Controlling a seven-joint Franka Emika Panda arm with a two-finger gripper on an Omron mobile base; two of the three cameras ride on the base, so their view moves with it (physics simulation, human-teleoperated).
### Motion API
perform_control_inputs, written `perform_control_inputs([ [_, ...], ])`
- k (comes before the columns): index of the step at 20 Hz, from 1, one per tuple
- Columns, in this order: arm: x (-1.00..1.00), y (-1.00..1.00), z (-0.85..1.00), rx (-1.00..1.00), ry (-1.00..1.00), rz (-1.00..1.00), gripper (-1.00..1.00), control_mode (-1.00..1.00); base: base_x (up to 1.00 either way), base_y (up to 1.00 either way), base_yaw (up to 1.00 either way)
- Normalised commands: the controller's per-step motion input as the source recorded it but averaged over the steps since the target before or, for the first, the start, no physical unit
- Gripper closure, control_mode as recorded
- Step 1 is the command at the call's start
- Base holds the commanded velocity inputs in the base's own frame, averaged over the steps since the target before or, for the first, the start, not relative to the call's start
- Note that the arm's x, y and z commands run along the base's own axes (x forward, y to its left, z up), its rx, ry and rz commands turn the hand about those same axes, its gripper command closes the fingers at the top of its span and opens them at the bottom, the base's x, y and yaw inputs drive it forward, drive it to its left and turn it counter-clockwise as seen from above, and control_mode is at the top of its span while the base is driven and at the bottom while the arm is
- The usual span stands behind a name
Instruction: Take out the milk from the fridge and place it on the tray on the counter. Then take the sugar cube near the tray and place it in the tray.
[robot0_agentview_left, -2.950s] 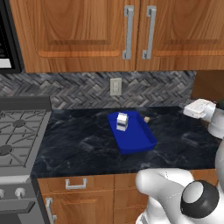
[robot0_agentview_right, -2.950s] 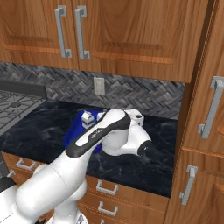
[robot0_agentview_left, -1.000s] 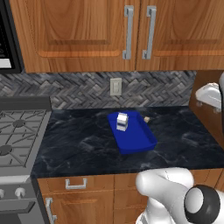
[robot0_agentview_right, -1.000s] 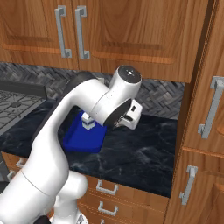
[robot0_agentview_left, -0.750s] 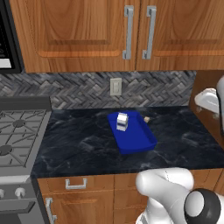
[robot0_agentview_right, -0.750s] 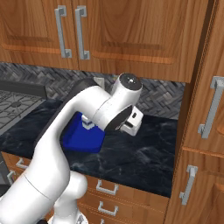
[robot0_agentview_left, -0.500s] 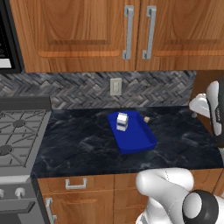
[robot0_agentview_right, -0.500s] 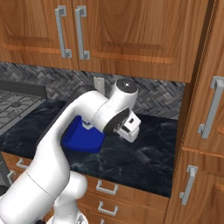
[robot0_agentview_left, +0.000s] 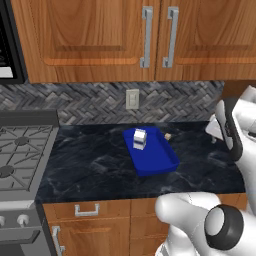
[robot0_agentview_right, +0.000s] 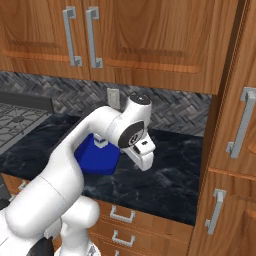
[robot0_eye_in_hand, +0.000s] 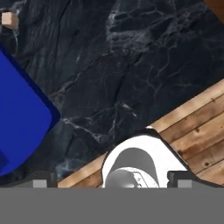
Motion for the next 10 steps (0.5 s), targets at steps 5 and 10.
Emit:
perform_control_inputs([
  [5,0.14,0.00,-0.40,0.00,0.05,-0.15,-1.00,-1.00,0.00,0.00,0.00],
  [10,0.23,0.00,-0.32,0.01,0.00,-0.07,-1.00,-1.00,0.00,0.00,0.00],
])
